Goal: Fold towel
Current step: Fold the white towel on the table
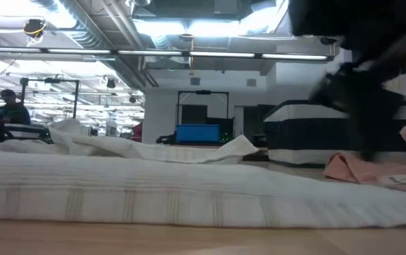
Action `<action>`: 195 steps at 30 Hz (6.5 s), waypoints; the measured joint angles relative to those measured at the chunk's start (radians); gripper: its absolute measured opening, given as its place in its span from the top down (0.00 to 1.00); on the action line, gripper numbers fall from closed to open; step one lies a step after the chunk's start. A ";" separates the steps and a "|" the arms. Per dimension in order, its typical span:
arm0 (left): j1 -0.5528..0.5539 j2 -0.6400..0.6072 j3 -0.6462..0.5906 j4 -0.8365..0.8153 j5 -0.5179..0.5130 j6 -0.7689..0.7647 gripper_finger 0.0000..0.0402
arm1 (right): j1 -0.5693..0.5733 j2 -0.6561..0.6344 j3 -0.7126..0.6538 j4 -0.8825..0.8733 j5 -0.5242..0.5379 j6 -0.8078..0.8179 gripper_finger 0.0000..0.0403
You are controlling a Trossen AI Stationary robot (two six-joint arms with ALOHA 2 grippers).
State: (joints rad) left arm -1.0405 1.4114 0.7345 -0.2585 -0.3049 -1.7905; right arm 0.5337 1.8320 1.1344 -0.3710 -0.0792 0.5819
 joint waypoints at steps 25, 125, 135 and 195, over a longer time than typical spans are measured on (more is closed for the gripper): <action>0.008 0.203 0.000 0.130 0.122 0.139 0.63 | 0.162 0.065 0.017 -0.091 0.096 0.041 0.38; 1.574 -0.227 -0.024 -0.408 0.102 1.624 0.99 | -0.396 0.032 -0.015 -0.314 0.645 -0.740 0.96; 1.453 -0.496 0.137 -0.520 0.058 1.667 1.00 | -0.399 -0.140 0.131 -0.490 0.559 -0.616 0.98; -0.025 -0.401 0.043 -0.402 -0.318 0.854 1.00 | 0.099 -0.242 0.130 -0.265 0.411 -0.074 0.99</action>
State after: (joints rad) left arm -1.0659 1.0103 0.7773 -0.6609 -0.6233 -0.9362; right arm 0.6329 1.5898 1.2641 -0.6364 0.3318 0.5074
